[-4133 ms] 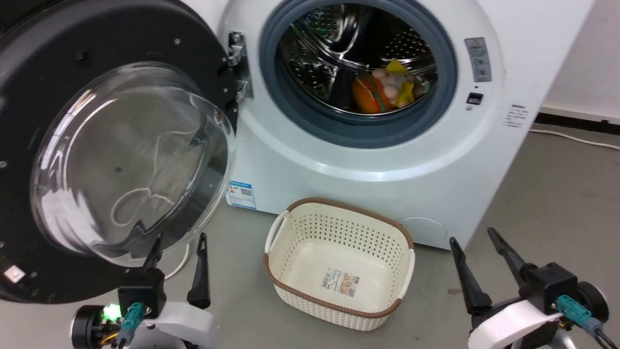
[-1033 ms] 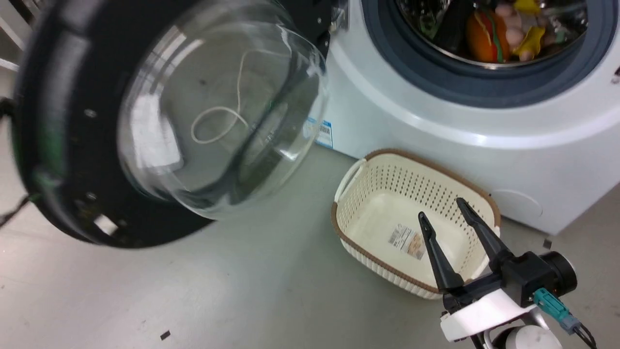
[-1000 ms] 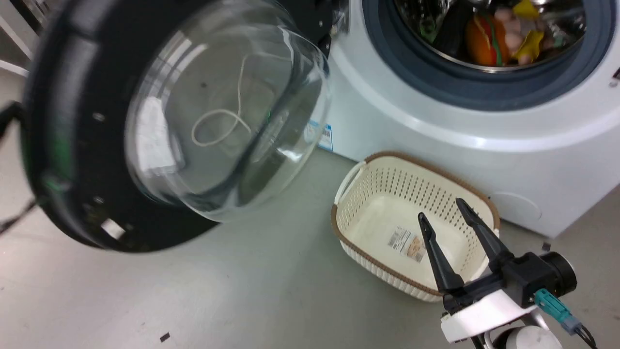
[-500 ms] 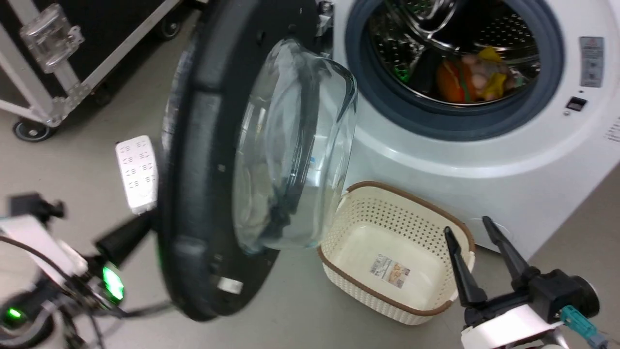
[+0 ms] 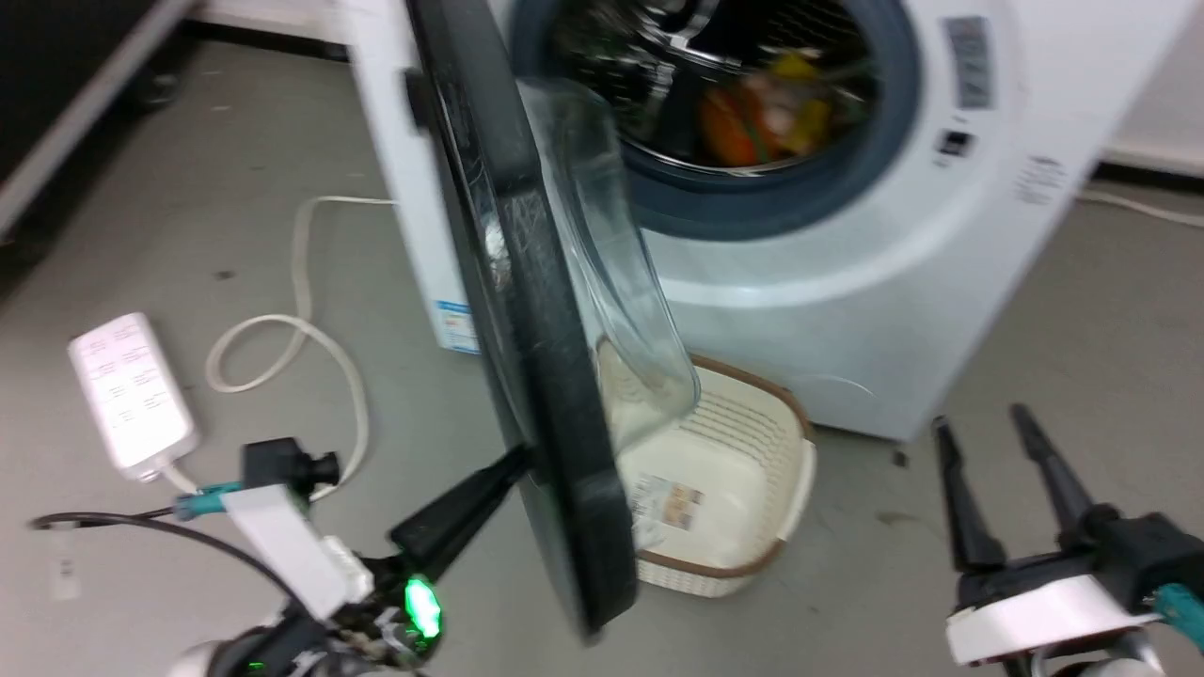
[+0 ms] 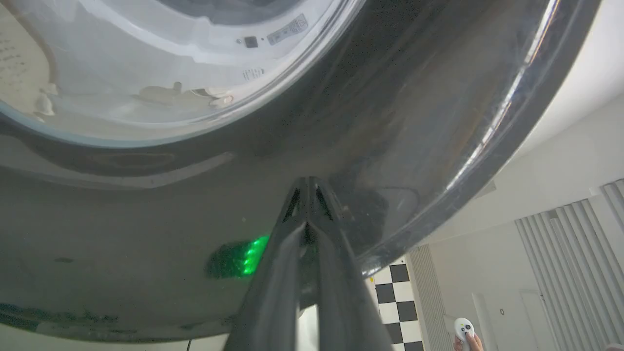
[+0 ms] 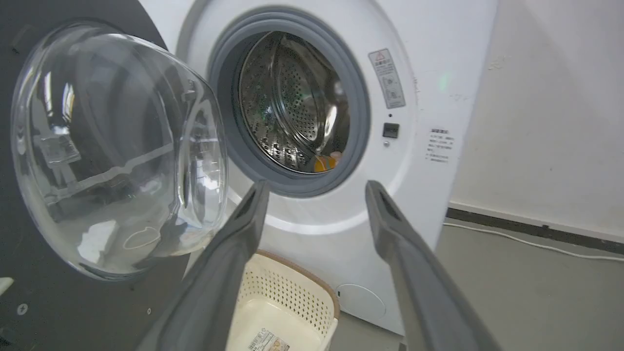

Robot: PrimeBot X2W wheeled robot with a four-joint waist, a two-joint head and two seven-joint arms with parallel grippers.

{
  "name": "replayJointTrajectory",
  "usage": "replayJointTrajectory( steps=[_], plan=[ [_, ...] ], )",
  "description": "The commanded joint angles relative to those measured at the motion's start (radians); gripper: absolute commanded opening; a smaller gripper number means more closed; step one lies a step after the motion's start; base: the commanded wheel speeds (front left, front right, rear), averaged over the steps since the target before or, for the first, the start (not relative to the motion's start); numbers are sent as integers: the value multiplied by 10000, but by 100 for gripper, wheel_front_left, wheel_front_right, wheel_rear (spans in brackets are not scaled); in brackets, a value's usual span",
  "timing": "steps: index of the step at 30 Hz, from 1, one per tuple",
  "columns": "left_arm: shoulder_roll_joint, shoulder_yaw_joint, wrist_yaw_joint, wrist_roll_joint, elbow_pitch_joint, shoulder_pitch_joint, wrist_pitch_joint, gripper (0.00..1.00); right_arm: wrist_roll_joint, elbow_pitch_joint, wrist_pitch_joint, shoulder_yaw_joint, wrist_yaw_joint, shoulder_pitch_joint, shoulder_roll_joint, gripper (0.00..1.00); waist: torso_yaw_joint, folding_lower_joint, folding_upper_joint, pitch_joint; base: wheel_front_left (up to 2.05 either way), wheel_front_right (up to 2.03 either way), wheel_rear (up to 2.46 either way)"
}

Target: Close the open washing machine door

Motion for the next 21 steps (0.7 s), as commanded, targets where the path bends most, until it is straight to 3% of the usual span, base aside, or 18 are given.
replayJointTrajectory(
  steps=[1,10,15,21],
  plan=[
    [-29,-281,-140,-36,22,54,-256,0,128,-15,-45,-122,8,-139,-1,100,-854,0,-1,390,0,0,0],
    [-31,-2077,-456,-380,996,-1205,-2486,0,646,31,-45,-897,8,-502,-1,100,-3026,0,-1,1588,0,0,0],
    [-31,-2386,-448,-480,1828,-2551,-3831,0,979,30,-45,-789,8,-616,-1,100,-4025,0,-1,2113,0,0,0],
    [-31,-2366,-382,-821,3293,-4532,-5562,0,1227,51,-45,-545,8,-652,-1,100,-4646,0,-1,2467,0,0,0]
  ],
)
